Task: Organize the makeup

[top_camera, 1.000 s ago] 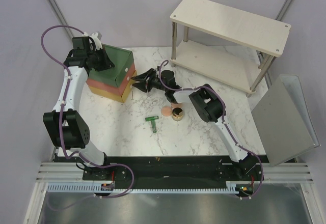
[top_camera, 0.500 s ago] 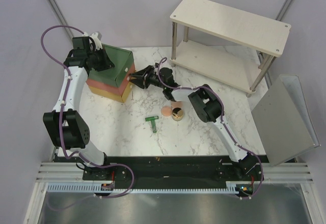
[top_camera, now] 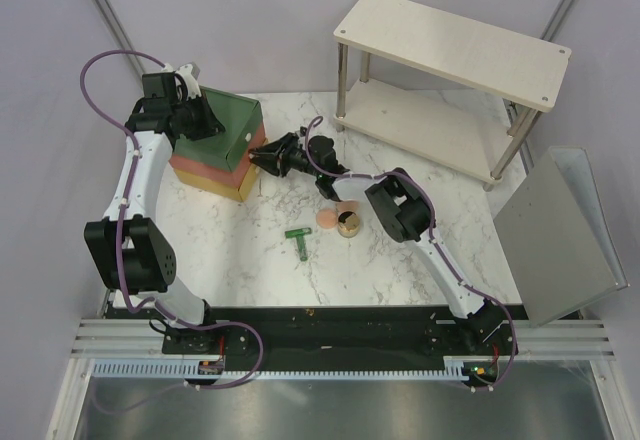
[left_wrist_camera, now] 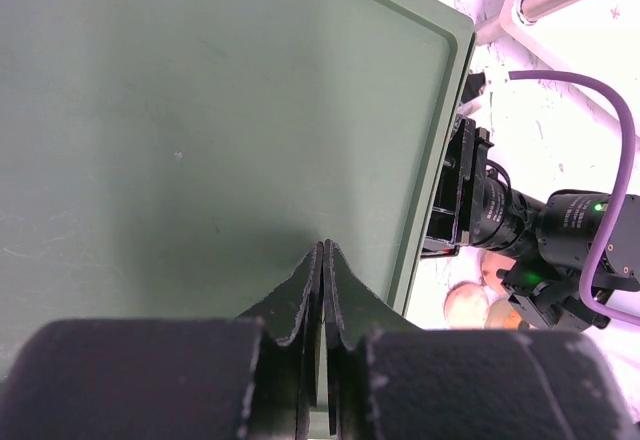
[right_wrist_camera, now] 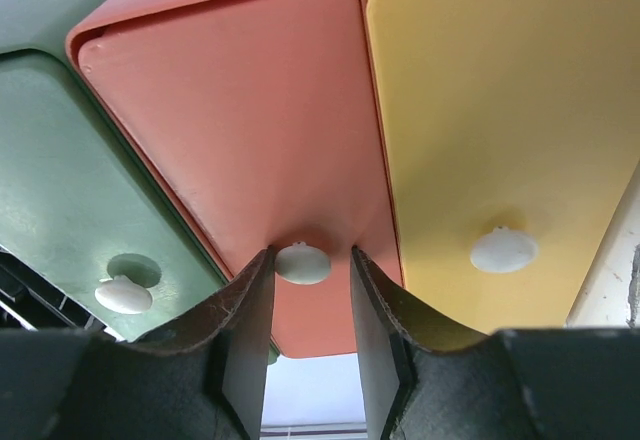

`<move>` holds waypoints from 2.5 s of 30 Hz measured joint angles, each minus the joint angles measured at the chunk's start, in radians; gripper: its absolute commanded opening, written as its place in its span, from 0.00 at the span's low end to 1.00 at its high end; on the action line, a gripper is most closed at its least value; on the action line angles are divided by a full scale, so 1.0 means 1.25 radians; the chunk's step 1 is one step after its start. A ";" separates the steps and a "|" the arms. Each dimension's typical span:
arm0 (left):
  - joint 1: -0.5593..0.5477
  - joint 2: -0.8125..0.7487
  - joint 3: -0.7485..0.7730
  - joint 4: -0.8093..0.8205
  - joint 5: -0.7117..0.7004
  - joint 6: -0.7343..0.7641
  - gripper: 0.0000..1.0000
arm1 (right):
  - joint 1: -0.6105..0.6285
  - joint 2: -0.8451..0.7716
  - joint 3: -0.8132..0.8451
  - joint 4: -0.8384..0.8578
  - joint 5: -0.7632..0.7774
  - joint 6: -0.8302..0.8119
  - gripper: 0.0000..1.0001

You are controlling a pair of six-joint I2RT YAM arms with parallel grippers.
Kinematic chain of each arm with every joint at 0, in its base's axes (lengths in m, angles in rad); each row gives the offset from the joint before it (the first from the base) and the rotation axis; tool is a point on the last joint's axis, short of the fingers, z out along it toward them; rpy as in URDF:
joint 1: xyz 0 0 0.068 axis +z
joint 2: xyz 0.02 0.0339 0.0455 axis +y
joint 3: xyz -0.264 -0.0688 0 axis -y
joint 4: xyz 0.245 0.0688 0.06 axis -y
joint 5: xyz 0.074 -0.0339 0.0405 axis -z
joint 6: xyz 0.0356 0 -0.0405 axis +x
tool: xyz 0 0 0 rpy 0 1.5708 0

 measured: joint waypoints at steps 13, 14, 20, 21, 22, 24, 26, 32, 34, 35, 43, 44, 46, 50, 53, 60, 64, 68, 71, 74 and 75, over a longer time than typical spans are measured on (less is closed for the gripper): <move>0.000 -0.005 -0.009 0.011 -0.001 0.000 0.08 | -0.003 0.008 0.011 0.008 -0.009 0.012 0.00; 0.000 -0.005 -0.009 0.011 -0.001 0.000 0.08 | -0.003 0.008 0.011 0.007 -0.010 0.011 0.00; 0.000 -0.005 -0.010 0.011 -0.002 0.000 0.08 | -0.005 0.007 0.001 0.014 -0.010 0.006 0.00; 0.000 -0.005 -0.010 0.011 -0.002 0.000 0.08 | -0.007 0.003 -0.009 0.022 -0.006 0.005 0.00; 0.000 -0.005 -0.010 0.011 -0.002 0.000 0.08 | -0.007 -0.003 -0.021 0.026 -0.003 0.002 0.00; 0.000 -0.005 -0.010 0.011 -0.002 0.000 0.08 | -0.009 -0.026 -0.056 0.031 0.002 -0.006 0.00; 0.000 -0.005 -0.010 0.011 -0.002 0.000 0.08 | -0.017 -0.052 -0.096 0.035 -0.003 -0.016 0.00; 0.000 -0.005 -0.010 0.011 -0.002 0.001 0.08 | -0.045 -0.132 -0.229 0.059 -0.026 -0.038 0.00; 0.000 -0.005 -0.010 0.011 -0.002 0.001 0.08 | -0.055 -0.156 -0.268 0.061 -0.034 -0.048 0.00; 0.000 -0.005 -0.010 0.011 -0.002 0.001 0.08 | -0.060 -0.172 -0.291 0.062 -0.038 -0.052 0.00; -0.001 -0.004 -0.009 0.011 -0.002 0.003 0.08 | -0.100 -0.264 -0.425 0.067 -0.074 -0.095 0.00; -0.001 -0.004 -0.009 0.011 -0.002 0.003 0.08 | -0.103 -0.271 -0.434 0.066 -0.075 -0.100 0.00; -0.001 -0.003 -0.008 0.010 -0.002 0.003 0.08 | -0.108 -0.286 -0.451 0.059 -0.079 -0.115 0.09; -0.001 -0.002 -0.006 0.009 -0.002 0.003 0.08 | -0.114 -0.305 -0.468 0.037 -0.086 -0.146 0.38; -0.001 -0.002 -0.006 0.008 -0.002 0.003 0.09 | -0.118 -0.322 -0.475 -0.005 -0.087 -0.183 0.55; -0.001 -0.002 -0.006 0.008 -0.003 0.004 0.11 | -0.128 -0.393 -0.482 -0.209 -0.082 -0.334 0.67; -0.001 -0.002 -0.006 0.009 -0.003 0.006 0.11 | -0.132 -0.454 -0.461 -0.396 -0.067 -0.474 0.68; -0.001 -0.002 -0.006 0.009 -0.003 0.007 0.11 | -0.125 -0.497 -0.366 -0.651 -0.018 -0.677 0.73; -0.001 -0.001 -0.006 0.009 -0.003 0.008 0.12 | -0.099 -0.525 -0.301 -0.813 0.034 -0.816 0.76; -0.001 -0.001 -0.006 0.009 -0.003 0.008 0.13 | -0.048 -0.550 -0.277 -0.938 0.085 -0.931 0.76; -0.001 -0.001 -0.006 0.009 -0.003 0.008 0.13 | -0.027 -0.555 -0.278 -0.990 0.100 -0.971 0.76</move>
